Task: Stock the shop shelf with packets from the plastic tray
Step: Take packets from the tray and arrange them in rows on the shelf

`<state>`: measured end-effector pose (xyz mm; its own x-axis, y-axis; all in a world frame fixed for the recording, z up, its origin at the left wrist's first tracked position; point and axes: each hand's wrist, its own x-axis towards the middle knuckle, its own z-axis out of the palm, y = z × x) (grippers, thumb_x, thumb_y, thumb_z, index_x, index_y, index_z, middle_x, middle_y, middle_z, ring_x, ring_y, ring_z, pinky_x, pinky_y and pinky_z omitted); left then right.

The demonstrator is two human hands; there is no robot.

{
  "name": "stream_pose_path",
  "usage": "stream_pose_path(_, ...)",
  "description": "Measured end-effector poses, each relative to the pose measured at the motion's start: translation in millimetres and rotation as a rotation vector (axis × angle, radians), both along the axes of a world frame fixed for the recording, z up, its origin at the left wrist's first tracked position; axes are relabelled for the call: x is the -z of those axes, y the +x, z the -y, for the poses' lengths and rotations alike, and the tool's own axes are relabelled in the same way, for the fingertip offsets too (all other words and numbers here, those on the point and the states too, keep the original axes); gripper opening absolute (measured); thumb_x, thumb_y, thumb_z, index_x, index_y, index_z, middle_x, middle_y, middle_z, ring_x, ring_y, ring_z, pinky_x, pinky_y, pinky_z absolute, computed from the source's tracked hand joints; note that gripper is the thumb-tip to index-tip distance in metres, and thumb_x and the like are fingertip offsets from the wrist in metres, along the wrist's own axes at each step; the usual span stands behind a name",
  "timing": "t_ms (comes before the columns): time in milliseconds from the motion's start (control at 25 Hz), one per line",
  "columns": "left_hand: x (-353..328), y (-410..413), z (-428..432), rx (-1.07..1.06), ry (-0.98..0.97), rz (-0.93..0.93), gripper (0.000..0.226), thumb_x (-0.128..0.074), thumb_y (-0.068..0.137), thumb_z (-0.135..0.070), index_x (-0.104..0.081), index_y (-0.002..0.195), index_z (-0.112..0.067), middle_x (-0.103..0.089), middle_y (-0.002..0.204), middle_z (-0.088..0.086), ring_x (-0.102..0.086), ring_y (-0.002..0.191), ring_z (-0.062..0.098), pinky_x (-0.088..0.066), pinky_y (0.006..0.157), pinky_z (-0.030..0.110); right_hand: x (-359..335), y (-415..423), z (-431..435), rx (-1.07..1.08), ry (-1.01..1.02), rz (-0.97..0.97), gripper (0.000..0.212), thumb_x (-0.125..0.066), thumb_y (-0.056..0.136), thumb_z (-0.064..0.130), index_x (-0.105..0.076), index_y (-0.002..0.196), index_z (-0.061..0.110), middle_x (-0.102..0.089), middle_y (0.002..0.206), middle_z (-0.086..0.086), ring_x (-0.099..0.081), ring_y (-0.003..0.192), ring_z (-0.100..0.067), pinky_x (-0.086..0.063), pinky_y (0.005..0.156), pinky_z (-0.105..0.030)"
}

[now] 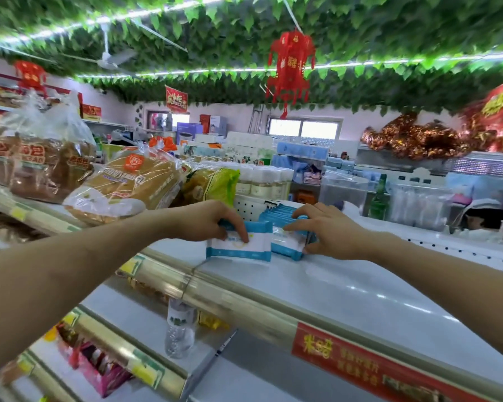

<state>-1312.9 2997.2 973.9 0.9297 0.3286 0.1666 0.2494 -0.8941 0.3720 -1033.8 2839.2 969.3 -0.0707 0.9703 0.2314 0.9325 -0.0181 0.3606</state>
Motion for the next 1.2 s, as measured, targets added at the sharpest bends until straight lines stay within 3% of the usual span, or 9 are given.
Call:
stream_pose_path(120, 5.3, 35.1, -7.6, 0.027, 0.015, 0.025, 0.046, -0.06, 0.096, 0.004, -0.078, 0.109, -0.036, -0.062, 0.121, -0.023, -0.056, 0.114, 0.0, -0.047, 0.095, 0.02, -8.1, 13.9, 26.7, 0.02, 0.05, 0.02, 0.059, -0.069, 0.091, 0.051, -0.045, 0.144, 0.051, -0.042, 0.149, 0.01, -0.043, 0.129, -0.017, -0.041, 0.107, -0.041)
stream_pose_path(240, 4.8, 64.1, -13.7, 0.079, 0.029, 0.024, 0.046, -0.061, 0.096, 0.004, -0.078, 0.108, -0.037, -0.062, 0.125, -0.017, -0.056, 0.118, 0.007, -0.046, 0.098, 0.024, -15.6, 28.0, 52.7, 0.062, 0.081, 0.039, 0.056, -0.068, 0.092, 0.051, -0.048, 0.144, 0.049, -0.044, 0.149, 0.011, -0.043, 0.132, -0.015, -0.04, 0.11, -0.041)
stream_pose_path(440, 6.0, 95.4, -21.6, 0.182, 0.055, 0.052, 0.046, -0.065, 0.093, 0.003, -0.077, 0.105, -0.039, -0.063, 0.127, -0.017, -0.055, 0.12, 0.004, -0.048, 0.108, 0.036, -23.4, 48.9, 85.7, 0.137, 0.098, 0.046, 0.052, -0.067, 0.093, 0.049, -0.049, 0.142, 0.05, -0.046, 0.146, 0.012, -0.045, 0.13, -0.013, -0.043, 0.107, -0.041)
stream_pose_path(520, 10.6, 103.2, -22.1, 0.194, 0.141, 0.068, 0.048, -0.067, 0.09, 0.004, -0.075, 0.115, -0.036, -0.056, 0.14, -0.013, -0.048, 0.13, 0.008, -0.043, 0.115, 0.04, -26.1, 52.8, 92.5, 0.153, 0.102, 0.047, 0.051, -0.067, 0.093, 0.05, -0.051, 0.141, 0.049, -0.047, 0.144, 0.013, -0.047, 0.126, -0.012, -0.044, 0.104, -0.04)
stream_pose_path(640, 17.1, 105.2, -23.1, 0.189, 0.253, 0.042, 0.056, -0.071, 0.09, -0.005, -0.066, 0.127, -0.046, -0.031, 0.162, -0.011, -0.024, 0.149, 0.015, -0.021, 0.124, 0.043, -29.4, 54.0, 96.7, 0.14, 0.106, 0.067, 0.049, -0.066, 0.093, 0.051, -0.052, 0.14, 0.049, -0.049, 0.142, 0.014, -0.048, 0.123, -0.011, -0.042, 0.099, -0.035)
stream_pose_path(800, 10.2, 92.2, -25.6, 0.214, 0.399, -0.121, 0.068, -0.07, 0.095, -0.014, -0.048, 0.144, -0.055, -0.018, 0.167, -0.017, -0.011, 0.154, 0.017, -0.015, 0.125, 0.047, -33.0, 46.3, 95.6, 0.128, 0.101, 0.072, 0.047, -0.063, 0.095, 0.051, -0.051, 0.14, 0.051, -0.048, 0.143, 0.016, -0.046, 0.123, -0.009, -0.039, 0.099, -0.032)
stream_pose_path(1000, 18.8, 84.8, -20.0, 0.225, 0.795, -0.099, 0.076, -0.062, 0.099, -0.015, -0.028, 0.155, -0.053, -0.016, 0.169, -0.017, -0.021, 0.154, 0.019, -0.026, 0.125, 0.047, -35.5, 18.3, 83.7, 0.1, 0.081, 0.085, 0.045, -0.061, 0.096, 0.051, -0.051, 0.14, 0.051, -0.047, 0.143, 0.017, -0.043, 0.126, -0.008, -0.04, 0.107, -0.036)
stream_pose_path(1200, 28.0, 71.3, -20.5, 0.153, 0.86, -0.055, 0.073, -0.057, 0.101, -0.012, -0.028, 0.156, -0.05, -0.013, 0.17, -0.014, -0.029, 0.151, 0.022, -0.036, 0.12, 0.048, -41.2, -4.5, 76.5, 0.039, 0.05, 0.098, 0.045, -0.058, 0.097, 0.053, -0.049, 0.141, 0.051, -0.047, 0.142, 0.018, -0.043, 0.126, -0.008, -0.04, 0.107, -0.038)
